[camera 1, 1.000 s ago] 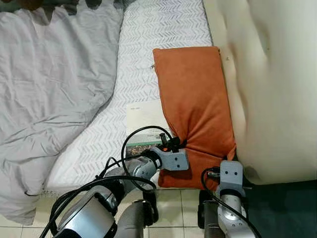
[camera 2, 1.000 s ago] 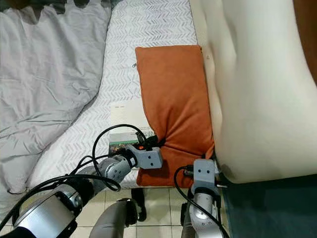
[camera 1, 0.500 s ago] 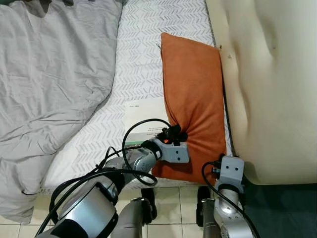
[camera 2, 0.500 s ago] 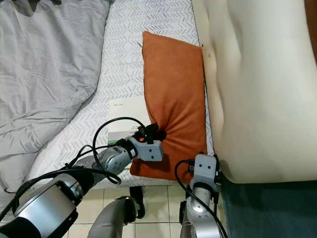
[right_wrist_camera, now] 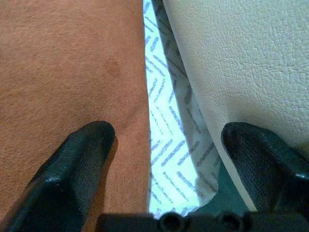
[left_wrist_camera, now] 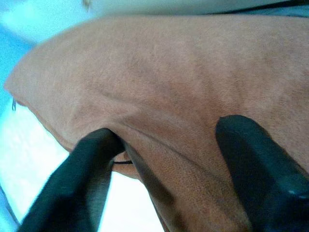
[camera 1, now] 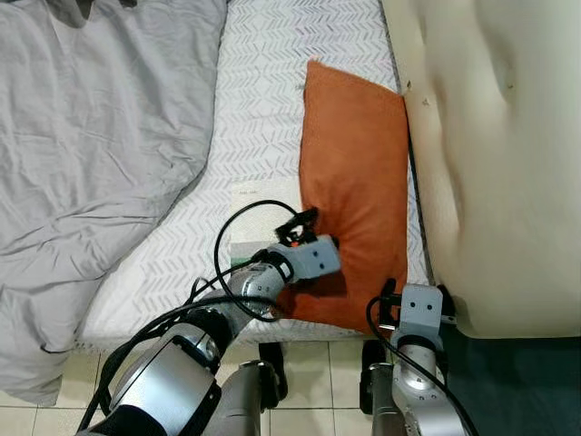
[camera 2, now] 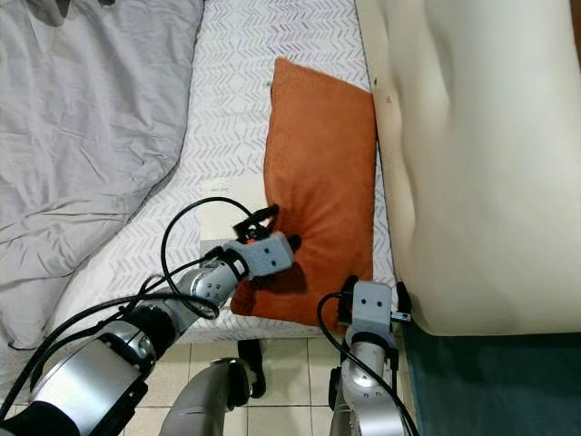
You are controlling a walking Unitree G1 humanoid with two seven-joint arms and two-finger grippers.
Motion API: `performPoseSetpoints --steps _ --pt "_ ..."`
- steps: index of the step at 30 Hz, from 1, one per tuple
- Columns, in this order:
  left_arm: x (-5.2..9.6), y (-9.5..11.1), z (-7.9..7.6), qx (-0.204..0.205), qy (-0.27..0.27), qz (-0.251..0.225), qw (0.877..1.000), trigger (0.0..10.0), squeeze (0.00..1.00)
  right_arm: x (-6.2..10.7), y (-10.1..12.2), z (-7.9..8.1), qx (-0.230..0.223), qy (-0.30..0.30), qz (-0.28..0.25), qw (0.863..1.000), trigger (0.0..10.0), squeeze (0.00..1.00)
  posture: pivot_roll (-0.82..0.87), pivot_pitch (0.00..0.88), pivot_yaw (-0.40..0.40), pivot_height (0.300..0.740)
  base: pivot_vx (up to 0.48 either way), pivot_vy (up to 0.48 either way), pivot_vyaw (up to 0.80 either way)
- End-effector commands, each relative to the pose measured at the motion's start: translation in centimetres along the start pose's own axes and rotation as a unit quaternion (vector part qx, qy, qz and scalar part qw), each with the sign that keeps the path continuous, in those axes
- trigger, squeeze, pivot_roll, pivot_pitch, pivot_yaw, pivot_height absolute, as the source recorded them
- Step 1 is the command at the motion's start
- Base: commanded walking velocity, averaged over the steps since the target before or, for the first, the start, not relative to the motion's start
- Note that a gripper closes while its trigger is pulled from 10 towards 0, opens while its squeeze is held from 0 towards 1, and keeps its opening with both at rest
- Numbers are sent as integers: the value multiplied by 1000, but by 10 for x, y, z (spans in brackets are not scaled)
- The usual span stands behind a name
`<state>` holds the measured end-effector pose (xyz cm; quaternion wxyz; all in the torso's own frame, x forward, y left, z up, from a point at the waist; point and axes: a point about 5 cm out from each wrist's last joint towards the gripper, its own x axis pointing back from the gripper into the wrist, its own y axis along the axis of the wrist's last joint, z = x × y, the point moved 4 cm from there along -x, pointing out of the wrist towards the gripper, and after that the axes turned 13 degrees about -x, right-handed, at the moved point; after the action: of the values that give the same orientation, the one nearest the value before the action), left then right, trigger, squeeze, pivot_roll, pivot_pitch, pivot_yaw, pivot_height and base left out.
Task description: Clean up the room
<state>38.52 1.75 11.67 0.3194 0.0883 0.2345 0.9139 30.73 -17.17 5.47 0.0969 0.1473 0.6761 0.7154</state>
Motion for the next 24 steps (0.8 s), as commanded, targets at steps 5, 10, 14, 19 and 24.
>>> performPoseSetpoints --steps 5,10,14,19,24 --pt "13 -24 -20 123 -21 66 990 10000 1000 3 12 -9 9 7 -14 1000 10000 0 -234 478 88 740 0 0 0" --pt "15 -28 -1 166 18 51 985 10000 1000 10 6 -2 -39 28 14 999 10000 0 -218 465 86 740 0 0 0" --pt "23 -33 25 200 64 18 977 10000 1000 12 -4 3 -117 46 64 990 10000 0 -196 445 87 740 0 0 0" --pt "35 -37 53 226 112 -15 967 10000 1000 9 -19 -1 -182 45 120 975 10000 0 -174 432 87 740 0 0 0" --pt "58 -20 99 252 187 -80 946 10000 1000 -4 -27 2 -242 70 158 955 10000 0 -129 412 81 740 0 0 0"
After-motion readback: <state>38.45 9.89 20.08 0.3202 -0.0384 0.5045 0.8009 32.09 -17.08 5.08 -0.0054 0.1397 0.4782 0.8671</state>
